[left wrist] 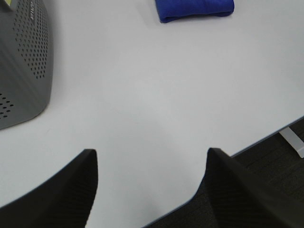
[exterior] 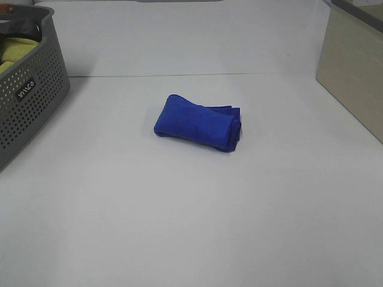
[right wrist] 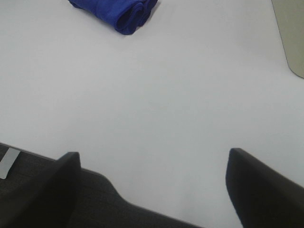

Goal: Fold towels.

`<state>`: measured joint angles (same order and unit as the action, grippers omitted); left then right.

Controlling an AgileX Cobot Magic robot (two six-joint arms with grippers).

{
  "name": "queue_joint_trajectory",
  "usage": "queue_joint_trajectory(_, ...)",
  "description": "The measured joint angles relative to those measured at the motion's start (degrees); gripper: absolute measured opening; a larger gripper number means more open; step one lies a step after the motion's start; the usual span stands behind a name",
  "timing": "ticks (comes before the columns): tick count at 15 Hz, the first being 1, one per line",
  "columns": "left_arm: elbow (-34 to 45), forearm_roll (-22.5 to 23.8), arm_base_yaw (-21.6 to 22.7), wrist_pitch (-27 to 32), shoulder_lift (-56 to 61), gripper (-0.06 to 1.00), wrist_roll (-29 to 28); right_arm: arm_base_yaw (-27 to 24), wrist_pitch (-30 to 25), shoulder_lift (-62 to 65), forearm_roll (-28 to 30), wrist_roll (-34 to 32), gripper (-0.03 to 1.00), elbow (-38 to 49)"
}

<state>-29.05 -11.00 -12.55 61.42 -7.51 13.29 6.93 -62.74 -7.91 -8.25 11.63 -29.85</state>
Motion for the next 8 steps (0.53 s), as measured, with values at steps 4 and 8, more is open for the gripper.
queue_joint_trajectory(4,0.0,0.0,0.0,0.0,0.0,0.63,0.0,0.0,0.0,0.0,0.0,0.0,0.78,0.0)
queue_joint_trajectory(8,0.0,0.0,1.15,0.0,0.0,0.63,0.0,0.0,0.0,0.0,0.0,0.0,0.78,0.0)
